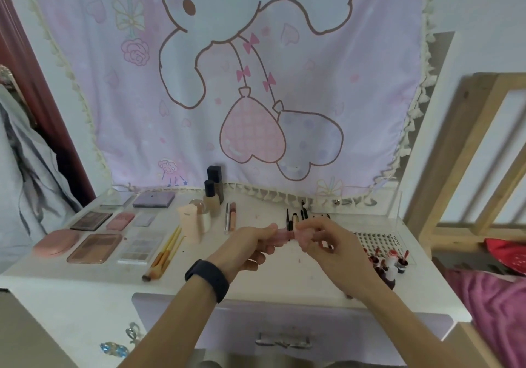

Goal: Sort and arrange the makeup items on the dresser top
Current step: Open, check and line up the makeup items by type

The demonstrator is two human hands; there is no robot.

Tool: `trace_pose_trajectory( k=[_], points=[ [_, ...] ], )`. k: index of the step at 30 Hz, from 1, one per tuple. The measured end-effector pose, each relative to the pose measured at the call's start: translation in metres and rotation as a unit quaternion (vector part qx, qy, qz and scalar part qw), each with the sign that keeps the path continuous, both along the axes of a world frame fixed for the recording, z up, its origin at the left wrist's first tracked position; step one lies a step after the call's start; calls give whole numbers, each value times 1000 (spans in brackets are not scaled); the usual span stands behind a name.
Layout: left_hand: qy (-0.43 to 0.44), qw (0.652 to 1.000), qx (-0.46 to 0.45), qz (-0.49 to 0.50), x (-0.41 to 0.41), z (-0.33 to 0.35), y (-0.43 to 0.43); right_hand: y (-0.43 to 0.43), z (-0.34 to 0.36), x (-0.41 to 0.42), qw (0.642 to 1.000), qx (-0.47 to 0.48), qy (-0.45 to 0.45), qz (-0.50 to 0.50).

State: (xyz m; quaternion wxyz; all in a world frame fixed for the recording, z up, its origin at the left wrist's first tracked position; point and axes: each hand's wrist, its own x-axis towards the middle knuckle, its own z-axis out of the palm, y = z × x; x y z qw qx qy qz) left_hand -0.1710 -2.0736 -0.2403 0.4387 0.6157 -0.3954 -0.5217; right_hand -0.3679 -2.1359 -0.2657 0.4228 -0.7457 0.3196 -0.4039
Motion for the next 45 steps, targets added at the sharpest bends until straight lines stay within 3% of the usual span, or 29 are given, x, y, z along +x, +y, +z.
trace_pose_trajectory(
  k=[2,7,10,12,17,24,29,36,45],
  points=[
    [1,1000,-4,4,-1,-3,1,1,-5,-3,1000,13,-8,19],
    [-93,994,-48,-3,-3,-12,3,-2,-6,-1,980,191,42,18],
    [-148,987,-57,-7,-1,-17,4,-3,-8,0,971,228,43,52],
    [-141,989,-47,-5,1,-20,5,-2,-11,0,975,214,10,57],
    [3,999,37,22,2,-29,10,8,-22,-2,999,22,39,28],
    [62,996,70,7,7,-35,14,18,-30,0,999,-44,17,13],
    [49,997,51,9,8,-36,13,15,-35,3,1000,-18,-4,8],
    [-52,995,-59,67,15,-43,17,2,-41,3,995,82,-50,-19],
    [-46,996,-50,58,16,-41,14,-1,-39,8,995,87,-45,-21]
  ],
)
